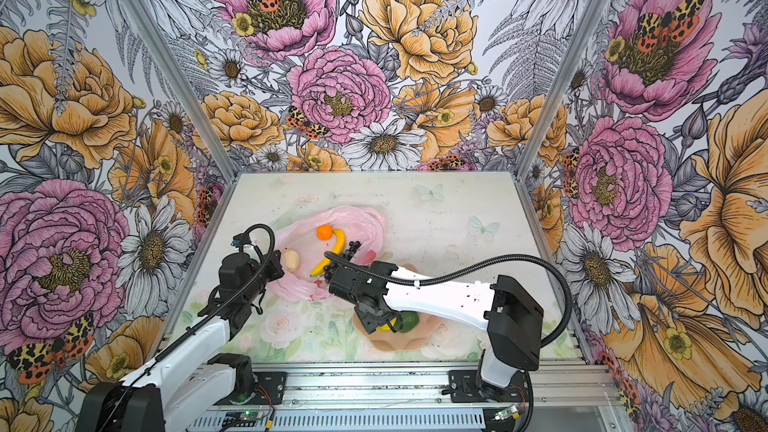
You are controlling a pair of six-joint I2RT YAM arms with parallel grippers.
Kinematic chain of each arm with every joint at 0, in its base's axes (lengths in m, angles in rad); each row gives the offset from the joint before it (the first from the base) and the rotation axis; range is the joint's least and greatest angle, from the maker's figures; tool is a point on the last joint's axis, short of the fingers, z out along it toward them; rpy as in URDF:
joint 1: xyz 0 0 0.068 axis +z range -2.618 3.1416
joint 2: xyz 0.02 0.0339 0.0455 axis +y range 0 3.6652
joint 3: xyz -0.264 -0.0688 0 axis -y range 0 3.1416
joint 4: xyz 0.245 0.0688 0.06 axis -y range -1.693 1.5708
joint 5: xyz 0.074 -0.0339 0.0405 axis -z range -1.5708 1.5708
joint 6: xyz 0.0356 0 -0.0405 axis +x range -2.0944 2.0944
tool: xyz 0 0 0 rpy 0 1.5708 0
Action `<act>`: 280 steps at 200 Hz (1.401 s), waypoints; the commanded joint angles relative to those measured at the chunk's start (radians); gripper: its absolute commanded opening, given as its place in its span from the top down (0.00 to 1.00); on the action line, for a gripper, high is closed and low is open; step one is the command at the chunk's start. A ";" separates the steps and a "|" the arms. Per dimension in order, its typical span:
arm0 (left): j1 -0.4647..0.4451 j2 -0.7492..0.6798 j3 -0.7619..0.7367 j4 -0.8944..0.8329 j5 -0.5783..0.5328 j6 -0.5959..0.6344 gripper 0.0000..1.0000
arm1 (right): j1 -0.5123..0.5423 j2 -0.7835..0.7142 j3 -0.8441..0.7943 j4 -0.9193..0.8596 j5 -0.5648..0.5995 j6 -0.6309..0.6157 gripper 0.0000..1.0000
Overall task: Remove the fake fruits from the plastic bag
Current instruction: 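Lift the yellow lemon out of the bag and carry it over the bowl, then lower the yellow lemon into the bowl and open the right gripper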
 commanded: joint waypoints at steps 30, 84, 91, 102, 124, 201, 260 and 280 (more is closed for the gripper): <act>0.007 -0.014 -0.015 0.028 0.018 0.015 1.00 | 0.018 0.039 -0.003 -0.003 -0.006 0.012 0.46; 0.008 -0.014 -0.016 0.028 0.020 0.015 1.00 | 0.018 0.061 -0.015 -0.006 -0.009 0.015 0.46; 0.007 -0.014 -0.016 0.028 0.020 0.015 1.00 | 0.018 0.064 -0.018 -0.006 -0.011 0.015 0.46; 0.007 -0.014 -0.016 0.028 0.020 0.015 1.00 | 0.018 0.068 -0.022 -0.006 -0.010 0.014 0.45; 0.007 -0.014 -0.016 0.027 0.019 0.016 1.00 | 0.017 0.075 -0.025 -0.012 -0.002 0.012 0.45; 0.008 -0.011 -0.015 0.029 0.020 0.016 1.00 | 0.015 0.130 0.006 -0.065 0.057 -0.005 0.43; 0.008 -0.014 -0.016 0.028 0.019 0.015 1.00 | 0.016 0.155 0.047 -0.088 0.075 -0.023 0.36; 0.008 -0.012 -0.016 0.029 0.018 0.015 1.00 | 0.015 0.156 0.053 -0.092 0.075 -0.026 0.35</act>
